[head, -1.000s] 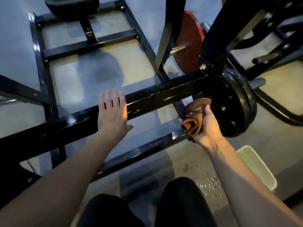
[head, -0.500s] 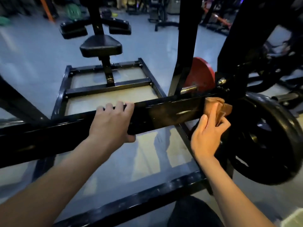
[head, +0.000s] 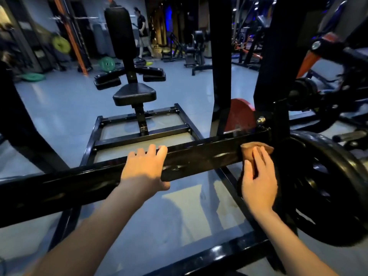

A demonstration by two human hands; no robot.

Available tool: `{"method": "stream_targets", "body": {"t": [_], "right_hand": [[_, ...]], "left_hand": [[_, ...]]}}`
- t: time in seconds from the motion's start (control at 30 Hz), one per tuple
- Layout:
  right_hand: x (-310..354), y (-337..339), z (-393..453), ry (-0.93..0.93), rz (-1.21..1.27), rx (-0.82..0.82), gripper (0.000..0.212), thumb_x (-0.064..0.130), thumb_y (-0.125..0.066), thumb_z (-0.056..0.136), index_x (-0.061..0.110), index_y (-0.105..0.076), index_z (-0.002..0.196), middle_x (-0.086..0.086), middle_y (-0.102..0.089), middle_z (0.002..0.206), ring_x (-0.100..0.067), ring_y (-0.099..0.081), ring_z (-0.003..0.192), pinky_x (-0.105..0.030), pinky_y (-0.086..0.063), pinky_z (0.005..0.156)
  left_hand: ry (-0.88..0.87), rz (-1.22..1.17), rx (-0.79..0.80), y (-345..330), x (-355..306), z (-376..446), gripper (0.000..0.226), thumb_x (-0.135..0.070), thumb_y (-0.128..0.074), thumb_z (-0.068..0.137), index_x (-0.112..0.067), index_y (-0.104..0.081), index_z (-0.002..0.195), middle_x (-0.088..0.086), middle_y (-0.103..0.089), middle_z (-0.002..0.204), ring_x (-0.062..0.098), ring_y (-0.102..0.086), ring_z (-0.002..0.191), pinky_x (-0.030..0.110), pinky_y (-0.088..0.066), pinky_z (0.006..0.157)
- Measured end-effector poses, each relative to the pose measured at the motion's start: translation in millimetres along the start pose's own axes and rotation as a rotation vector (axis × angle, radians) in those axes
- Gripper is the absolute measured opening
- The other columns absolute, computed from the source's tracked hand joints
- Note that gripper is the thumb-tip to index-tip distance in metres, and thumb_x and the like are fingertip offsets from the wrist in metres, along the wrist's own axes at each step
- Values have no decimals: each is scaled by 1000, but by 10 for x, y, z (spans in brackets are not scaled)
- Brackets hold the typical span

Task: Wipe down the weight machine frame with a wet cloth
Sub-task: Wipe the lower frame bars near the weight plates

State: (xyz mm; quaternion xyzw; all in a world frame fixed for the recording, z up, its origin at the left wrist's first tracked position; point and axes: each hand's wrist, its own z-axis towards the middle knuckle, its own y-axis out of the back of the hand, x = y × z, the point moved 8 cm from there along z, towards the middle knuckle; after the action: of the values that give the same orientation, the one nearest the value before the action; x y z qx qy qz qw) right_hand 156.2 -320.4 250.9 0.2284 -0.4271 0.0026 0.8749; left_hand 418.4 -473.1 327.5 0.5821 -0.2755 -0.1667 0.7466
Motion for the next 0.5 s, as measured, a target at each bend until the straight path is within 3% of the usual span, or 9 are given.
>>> {"method": "stream_targets", "body": {"t": [0.1,0.23,0.4,0.5], "right_hand": [[-14,114,280,-74,64,-49,43,26,-58,104,18,-57,146,-2,-50,149,-24,-50,136,-32,-36,108],[232,40,361,-120,60,-77,46,32,-47,108,18,-50,152,-4,-40,154,-27,-48,134,-32,-33,101],[249,-197,-211,123,-81,108,47,27,-49,107,23,-49,153,2,-34,159,-34,-58,120,-35,-43,74],[36,-7,-2,-40,6,17,42,25,-53,106,21,-57,147,-1,-41,155,-31,-54,128,-40,-44,89]], "left_hand": [[19,-11,47,5,3,6,87,-63,-71,81,-23,-25,144,4,-44,133,29,-48,119,41,-40,102],[1,-23,51,21,-31,0,86,-60,-71,82,-21,-27,144,4,-45,129,28,-49,112,40,-41,99],[-13,9,-5,50,0,-52,82,-60,-69,81,-20,-30,141,5,-49,122,28,-52,103,39,-43,93],[-18,30,-13,56,-18,-52,82,-60,-70,80,-18,-31,139,5,-50,121,27,-50,98,39,-42,90]]}}
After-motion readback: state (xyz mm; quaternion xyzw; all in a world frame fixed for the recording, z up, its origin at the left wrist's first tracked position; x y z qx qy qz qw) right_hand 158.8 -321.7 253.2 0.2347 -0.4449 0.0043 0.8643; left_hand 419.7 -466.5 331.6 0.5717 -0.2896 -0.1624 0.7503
